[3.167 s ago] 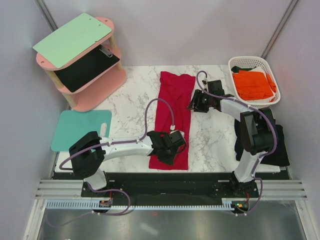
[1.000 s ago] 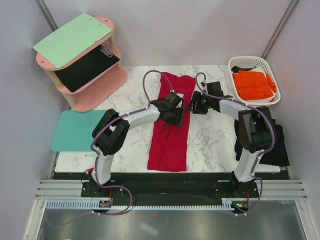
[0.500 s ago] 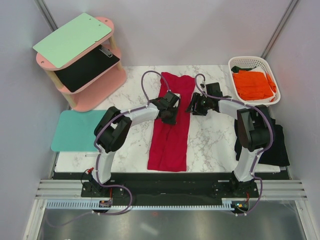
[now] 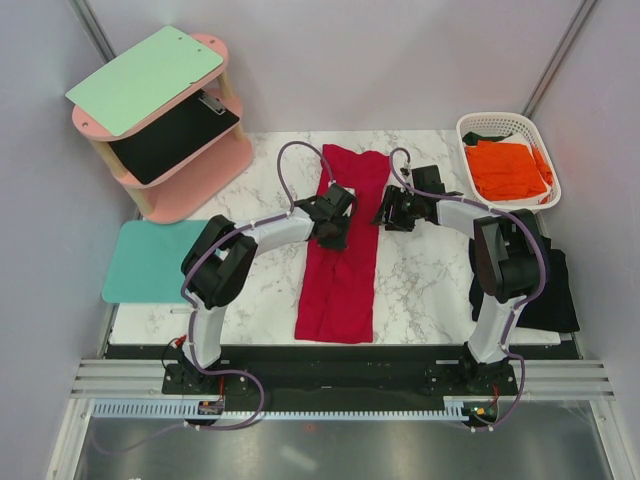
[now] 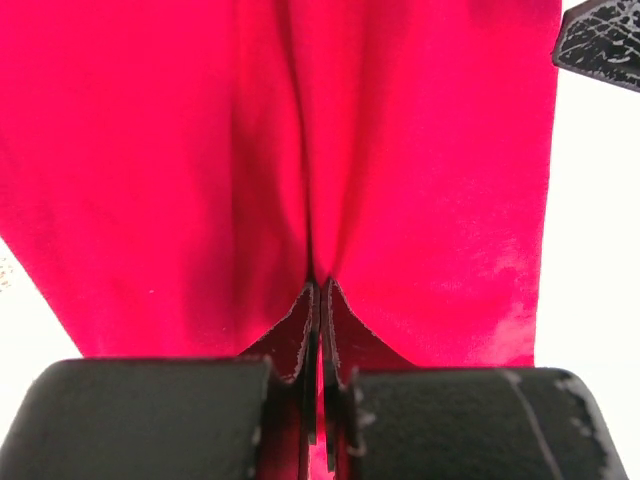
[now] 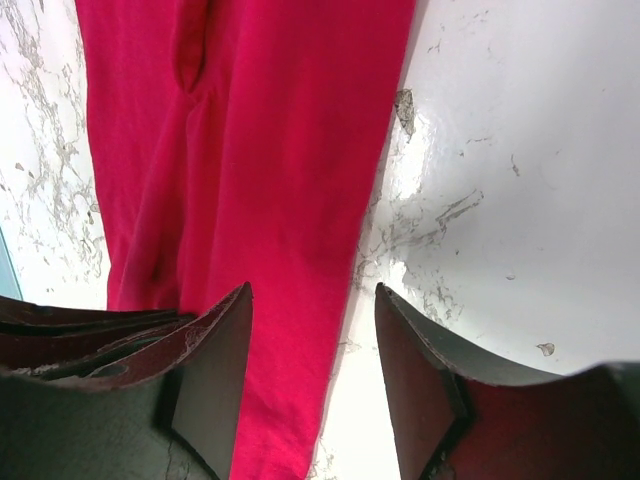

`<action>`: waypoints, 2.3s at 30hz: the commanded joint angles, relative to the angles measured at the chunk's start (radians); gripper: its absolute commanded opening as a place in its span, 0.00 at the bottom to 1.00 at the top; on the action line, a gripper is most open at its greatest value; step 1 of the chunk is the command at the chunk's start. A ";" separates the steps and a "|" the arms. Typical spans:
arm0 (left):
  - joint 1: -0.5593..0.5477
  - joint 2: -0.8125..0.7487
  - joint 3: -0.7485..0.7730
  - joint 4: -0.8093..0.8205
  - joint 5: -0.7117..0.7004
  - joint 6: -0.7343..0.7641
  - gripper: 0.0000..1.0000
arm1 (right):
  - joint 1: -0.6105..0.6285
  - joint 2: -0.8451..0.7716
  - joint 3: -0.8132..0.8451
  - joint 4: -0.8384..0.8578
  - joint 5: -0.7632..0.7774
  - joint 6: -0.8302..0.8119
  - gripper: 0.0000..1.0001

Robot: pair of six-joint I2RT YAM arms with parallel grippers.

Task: Fold and stack the t-shirts
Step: Grab the bottom of the folded rectangular tshirt with both arms

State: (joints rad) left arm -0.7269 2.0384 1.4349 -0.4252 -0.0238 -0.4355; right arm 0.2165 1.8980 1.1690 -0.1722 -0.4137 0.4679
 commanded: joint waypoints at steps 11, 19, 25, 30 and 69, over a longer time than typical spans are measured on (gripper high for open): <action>0.009 -0.222 -0.051 -0.023 0.015 0.060 0.77 | 0.000 -0.008 0.027 0.023 -0.007 -0.009 0.60; 0.121 -0.406 -0.151 -0.001 -0.007 0.067 0.90 | 0.000 0.012 0.116 0.079 0.050 -0.012 0.45; 0.231 -0.353 -0.157 0.011 0.068 0.067 0.90 | 0.030 0.143 0.409 0.021 0.148 -0.083 0.00; 0.250 -0.297 -0.157 0.017 0.090 0.054 0.89 | 0.041 0.395 0.793 -0.168 0.210 -0.132 0.00; 0.273 -0.331 -0.238 0.123 0.173 0.041 0.89 | 0.044 0.739 1.193 -0.175 0.451 -0.310 0.01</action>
State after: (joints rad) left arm -0.4595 1.7554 1.1946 -0.3573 0.1120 -0.4011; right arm 0.2535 2.6926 2.4561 -0.4828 0.0849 0.2188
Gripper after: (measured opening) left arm 0.891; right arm 0.007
